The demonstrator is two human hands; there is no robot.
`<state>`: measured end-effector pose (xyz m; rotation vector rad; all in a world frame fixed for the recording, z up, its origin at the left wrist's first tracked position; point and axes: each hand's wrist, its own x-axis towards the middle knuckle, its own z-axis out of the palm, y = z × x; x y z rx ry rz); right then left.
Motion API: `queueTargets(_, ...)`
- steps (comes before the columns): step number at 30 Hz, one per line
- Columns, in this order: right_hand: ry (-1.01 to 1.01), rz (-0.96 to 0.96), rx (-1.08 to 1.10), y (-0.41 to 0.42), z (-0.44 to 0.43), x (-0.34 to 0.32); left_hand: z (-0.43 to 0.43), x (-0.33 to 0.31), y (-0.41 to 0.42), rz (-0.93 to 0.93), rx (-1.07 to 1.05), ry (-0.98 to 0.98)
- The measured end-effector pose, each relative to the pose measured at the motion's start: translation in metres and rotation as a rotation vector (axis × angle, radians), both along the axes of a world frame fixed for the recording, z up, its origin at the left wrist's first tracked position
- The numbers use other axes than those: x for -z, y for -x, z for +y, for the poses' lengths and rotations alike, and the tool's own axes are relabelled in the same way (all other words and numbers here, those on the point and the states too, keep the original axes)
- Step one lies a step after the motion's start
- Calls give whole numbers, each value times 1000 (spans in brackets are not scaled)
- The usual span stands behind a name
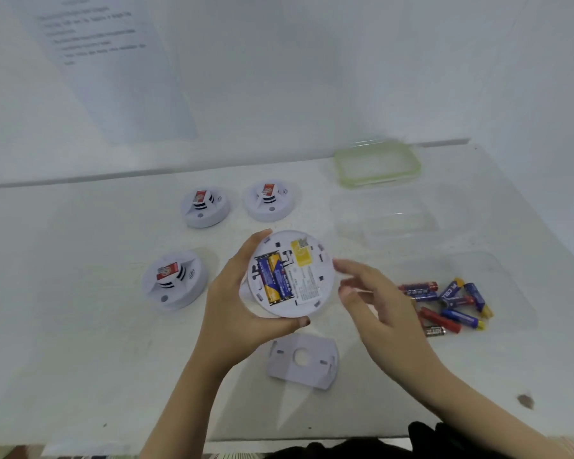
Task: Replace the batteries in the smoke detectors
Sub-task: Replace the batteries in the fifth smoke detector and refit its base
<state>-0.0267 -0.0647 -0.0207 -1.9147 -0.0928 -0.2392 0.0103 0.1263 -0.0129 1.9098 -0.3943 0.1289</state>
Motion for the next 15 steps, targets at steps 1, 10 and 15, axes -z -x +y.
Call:
queueTargets(1, 143, -36, -17, 4, 3, 5, 8, 2, 1, 15, 0, 14)
queueTargets(10, 883, 25, -256, 21, 29, 36, 57, 19, 3, -45, -28, -90)
queueTargets(15, 777, 44, -153, 22, 35, 33, 68, 21, 3, 21, 5, -50)
